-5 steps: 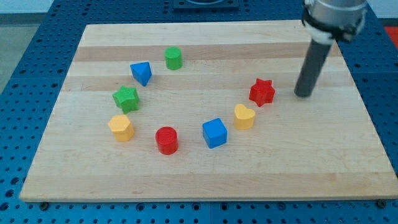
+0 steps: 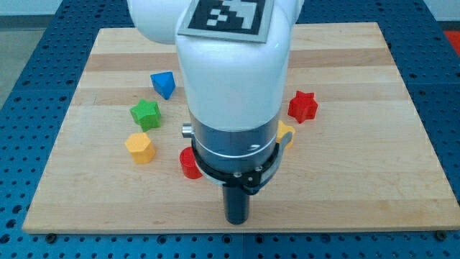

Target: Place your hand vertically below the red circle

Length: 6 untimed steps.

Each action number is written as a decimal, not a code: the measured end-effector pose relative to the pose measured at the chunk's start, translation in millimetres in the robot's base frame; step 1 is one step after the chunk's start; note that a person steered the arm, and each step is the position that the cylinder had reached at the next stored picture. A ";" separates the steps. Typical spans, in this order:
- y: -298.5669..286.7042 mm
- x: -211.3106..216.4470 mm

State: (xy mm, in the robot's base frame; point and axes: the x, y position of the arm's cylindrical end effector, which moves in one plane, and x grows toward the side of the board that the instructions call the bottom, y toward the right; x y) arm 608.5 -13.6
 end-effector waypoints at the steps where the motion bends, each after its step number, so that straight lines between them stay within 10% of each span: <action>1: -20.1 -23.3; 6: -41.2 -35.8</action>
